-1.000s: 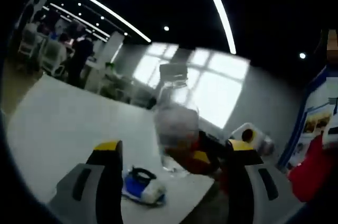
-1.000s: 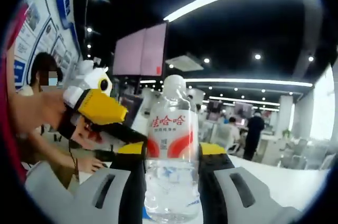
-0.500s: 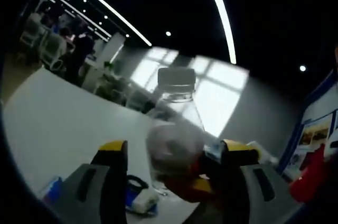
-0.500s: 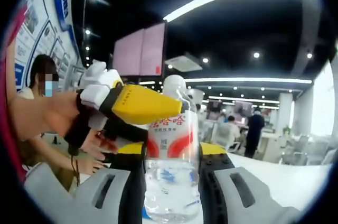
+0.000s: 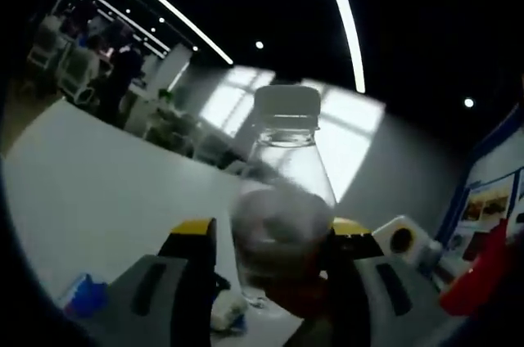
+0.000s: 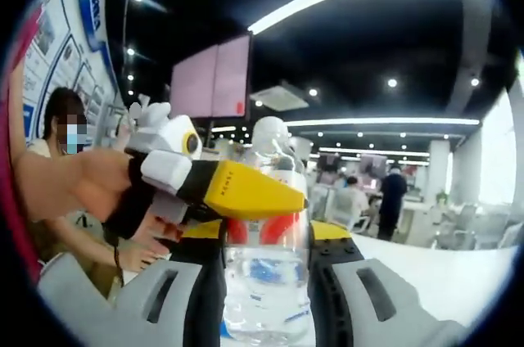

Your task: Arrange the tabletop items into an orderly group along one side of the table until the central work area is clear of visible clutter.

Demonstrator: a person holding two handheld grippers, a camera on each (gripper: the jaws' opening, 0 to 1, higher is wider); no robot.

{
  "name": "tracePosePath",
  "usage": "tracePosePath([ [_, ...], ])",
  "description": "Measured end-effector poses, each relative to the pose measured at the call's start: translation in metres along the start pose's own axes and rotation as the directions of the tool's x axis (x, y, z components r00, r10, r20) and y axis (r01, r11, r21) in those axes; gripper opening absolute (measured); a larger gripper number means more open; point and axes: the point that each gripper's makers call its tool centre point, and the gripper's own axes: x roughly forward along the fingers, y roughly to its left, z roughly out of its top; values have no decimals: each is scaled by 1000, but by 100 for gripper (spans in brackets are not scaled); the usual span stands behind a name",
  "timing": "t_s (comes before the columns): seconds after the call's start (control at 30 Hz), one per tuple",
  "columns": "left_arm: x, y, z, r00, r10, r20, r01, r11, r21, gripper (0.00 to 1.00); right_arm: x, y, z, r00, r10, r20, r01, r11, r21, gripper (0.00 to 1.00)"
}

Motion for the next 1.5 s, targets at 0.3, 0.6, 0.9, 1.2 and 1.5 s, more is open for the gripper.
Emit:
tracePosePath([
  [0.3,0,1,-10,999,-19,-48,20,1000,15,39,-2,2,-10,1000,-11,-23,10,1000,-2,39],
  [0.6,-1,5,-20,993,-55,-103,62,996,62,38,-4,8,-21,996,31,-86,-35,999,-39,41],
  [0.9,-9,14,-31,981,-96,-168,117,986,117,37,-27,15,-36,972,131,-195,-143,989,-48,40],
  [1.2,-25,25,-36,968,-129,-216,169,969,181,37,-44,-13,-19,965,210,-156,-194,974,116,35],
  [1.5,-24,12,-50,947,-206,-246,257,945,200,37,-11,3,16,899,436,-39,-389,837,385,37],
])
